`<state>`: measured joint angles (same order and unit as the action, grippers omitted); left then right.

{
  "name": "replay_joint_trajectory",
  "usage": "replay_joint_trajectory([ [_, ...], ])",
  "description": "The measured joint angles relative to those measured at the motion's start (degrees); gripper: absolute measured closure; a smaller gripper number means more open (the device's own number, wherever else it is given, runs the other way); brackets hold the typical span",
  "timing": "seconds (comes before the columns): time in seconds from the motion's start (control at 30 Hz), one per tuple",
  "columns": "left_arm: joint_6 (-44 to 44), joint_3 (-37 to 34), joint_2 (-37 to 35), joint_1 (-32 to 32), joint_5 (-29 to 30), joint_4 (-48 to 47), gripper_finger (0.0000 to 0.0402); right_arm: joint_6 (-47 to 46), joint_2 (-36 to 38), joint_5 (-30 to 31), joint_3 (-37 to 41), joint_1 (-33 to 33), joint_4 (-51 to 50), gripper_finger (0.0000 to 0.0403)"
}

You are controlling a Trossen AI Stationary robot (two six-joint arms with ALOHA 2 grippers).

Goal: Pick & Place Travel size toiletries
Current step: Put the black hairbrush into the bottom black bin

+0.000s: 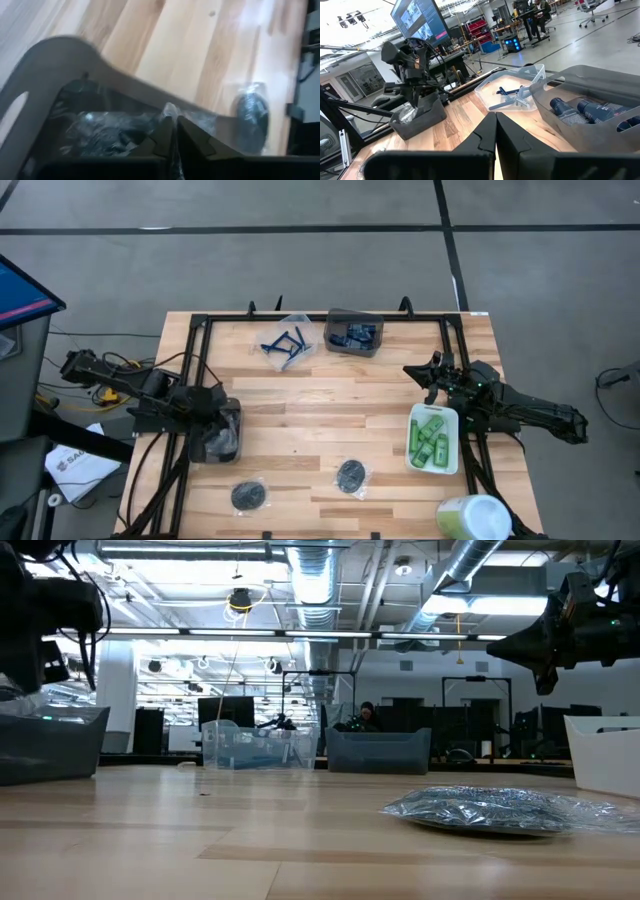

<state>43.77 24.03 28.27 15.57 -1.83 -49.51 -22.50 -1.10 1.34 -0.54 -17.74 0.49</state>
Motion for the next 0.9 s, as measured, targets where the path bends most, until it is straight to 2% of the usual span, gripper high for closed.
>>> replay_joint_trajectory([
  [0.17, -3.0, 0.0, 0.0, 0.0, -0.1, 3.8, 0.0324, 0.0, 0.0, 0.0, 0.0, 0.0, 0.0, 0.0403],
  [0.4, -3.0, 0.8, 0.5, 0.0, -1.2, 6.3, 0.0233, 0.0, 0.0, 0.0, 0.0, 0.0, 0.0, 0.0403],
  [0.5, -4.4, 4.0, 1.4, 0.0, 0.1, 8.3, 0.0225, 0.0, 0.0, 0.0, 0.0, 0.0, 0.0, 0.0403],
  [0.63, -8.6, 9.6, 5.5, 0.0, 5.8, 12.9, 0.0235, 0.0, 0.0, 0.0, 0.0, 0.0, 0.0, 0.0403],
  [0.77, -16.9, 14.7, 13.5, 0.0, 12.2, 22.8, 0.0239, 0.0, 0.0, 0.0, 0.0, 0.0, 0.0, 0.0403],
  [0.9, -28.2, 18.8, 23.6, 0.0, 14.1, 36.0, 0.0218, 0.0, 0.0, 0.0, 0.0, 0.0, 0.0, 0.0403],
])
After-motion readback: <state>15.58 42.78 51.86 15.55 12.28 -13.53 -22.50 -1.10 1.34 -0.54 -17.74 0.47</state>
